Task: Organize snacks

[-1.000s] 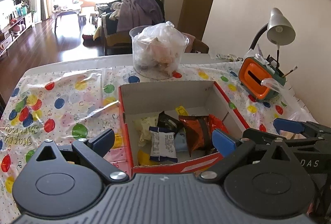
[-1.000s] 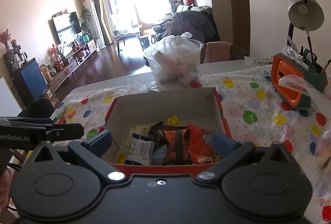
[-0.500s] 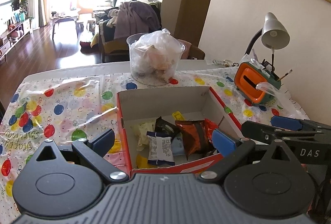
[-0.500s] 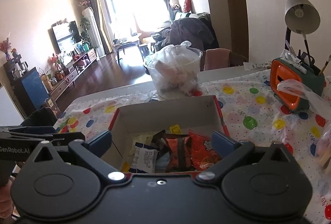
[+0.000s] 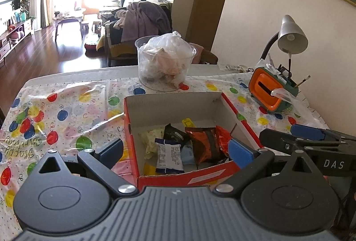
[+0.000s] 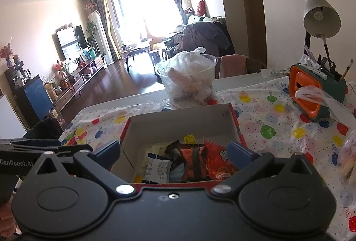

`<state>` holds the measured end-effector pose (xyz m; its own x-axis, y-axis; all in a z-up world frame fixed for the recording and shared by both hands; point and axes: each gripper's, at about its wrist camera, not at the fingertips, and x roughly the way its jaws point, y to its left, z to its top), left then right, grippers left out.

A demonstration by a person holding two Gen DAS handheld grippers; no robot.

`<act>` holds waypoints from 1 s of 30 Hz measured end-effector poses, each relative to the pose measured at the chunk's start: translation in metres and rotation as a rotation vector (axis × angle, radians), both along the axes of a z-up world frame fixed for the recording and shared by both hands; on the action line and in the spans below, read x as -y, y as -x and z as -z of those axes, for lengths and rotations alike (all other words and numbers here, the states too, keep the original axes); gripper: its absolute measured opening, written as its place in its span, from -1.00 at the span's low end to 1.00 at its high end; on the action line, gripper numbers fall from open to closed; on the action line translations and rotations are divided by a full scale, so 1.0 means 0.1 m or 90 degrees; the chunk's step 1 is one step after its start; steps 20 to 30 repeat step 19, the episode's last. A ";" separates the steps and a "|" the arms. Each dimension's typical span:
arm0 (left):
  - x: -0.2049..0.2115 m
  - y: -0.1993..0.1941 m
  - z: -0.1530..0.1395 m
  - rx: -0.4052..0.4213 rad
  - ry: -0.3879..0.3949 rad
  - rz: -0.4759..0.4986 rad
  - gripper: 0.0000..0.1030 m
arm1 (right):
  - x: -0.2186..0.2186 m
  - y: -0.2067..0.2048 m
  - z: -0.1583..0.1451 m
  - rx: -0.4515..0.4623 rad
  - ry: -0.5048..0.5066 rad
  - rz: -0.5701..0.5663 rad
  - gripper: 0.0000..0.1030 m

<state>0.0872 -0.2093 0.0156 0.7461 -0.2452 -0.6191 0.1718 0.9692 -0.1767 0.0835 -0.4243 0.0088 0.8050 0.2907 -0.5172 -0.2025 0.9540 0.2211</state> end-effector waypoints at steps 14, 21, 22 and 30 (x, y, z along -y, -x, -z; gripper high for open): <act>0.03 0.10 0.01 -0.012 0.003 0.013 0.97 | 0.02 0.12 0.02 -0.006 0.002 0.008 1.00; 0.03 0.12 0.01 -0.012 0.005 0.014 0.97 | 0.03 0.15 0.04 -0.009 0.007 0.004 1.00; 0.03 0.12 0.01 -0.012 0.005 0.014 0.97 | 0.03 0.15 0.04 -0.009 0.007 0.004 1.00; 0.03 0.12 0.01 -0.012 0.005 0.014 0.97 | 0.03 0.15 0.04 -0.009 0.007 0.004 1.00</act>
